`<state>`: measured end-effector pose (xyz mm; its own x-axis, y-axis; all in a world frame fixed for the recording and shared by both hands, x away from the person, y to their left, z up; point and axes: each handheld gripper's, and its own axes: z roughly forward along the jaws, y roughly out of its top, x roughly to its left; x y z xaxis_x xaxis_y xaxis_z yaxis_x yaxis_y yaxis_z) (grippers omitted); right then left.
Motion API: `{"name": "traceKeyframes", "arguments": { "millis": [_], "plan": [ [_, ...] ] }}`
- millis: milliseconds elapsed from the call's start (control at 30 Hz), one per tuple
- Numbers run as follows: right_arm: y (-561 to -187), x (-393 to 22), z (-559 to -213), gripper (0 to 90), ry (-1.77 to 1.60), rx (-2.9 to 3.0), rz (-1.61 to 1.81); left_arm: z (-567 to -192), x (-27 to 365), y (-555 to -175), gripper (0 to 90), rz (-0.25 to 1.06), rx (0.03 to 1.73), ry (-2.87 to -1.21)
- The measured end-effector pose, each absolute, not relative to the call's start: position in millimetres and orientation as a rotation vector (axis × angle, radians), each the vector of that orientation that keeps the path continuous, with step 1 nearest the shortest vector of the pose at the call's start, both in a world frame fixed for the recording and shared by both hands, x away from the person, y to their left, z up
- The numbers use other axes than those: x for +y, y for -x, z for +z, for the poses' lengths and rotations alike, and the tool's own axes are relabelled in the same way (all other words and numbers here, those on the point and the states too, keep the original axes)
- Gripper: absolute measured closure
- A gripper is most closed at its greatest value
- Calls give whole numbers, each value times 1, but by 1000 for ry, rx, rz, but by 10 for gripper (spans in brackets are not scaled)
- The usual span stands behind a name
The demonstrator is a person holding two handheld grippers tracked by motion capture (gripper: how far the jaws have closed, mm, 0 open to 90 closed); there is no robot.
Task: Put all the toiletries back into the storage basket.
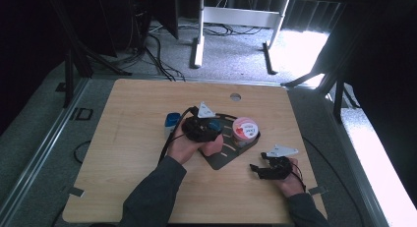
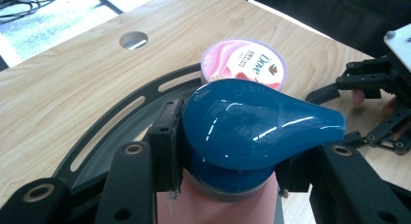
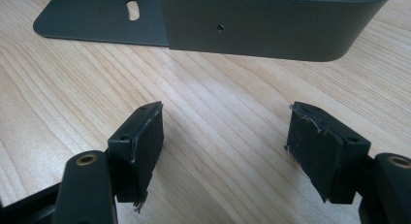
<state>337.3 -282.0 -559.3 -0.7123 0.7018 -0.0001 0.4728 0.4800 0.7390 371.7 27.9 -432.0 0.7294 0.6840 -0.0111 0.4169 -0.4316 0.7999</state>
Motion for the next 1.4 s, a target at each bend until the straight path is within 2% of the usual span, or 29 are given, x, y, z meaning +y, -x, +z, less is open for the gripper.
{"name": "traceKeyframes", "arguments": {
  "millis": [1400],
  "plan": [
    [-337,-281,-559,281,-996,2432,1068,-436,4,-416,527,455,934,-2057]
  ]
}}
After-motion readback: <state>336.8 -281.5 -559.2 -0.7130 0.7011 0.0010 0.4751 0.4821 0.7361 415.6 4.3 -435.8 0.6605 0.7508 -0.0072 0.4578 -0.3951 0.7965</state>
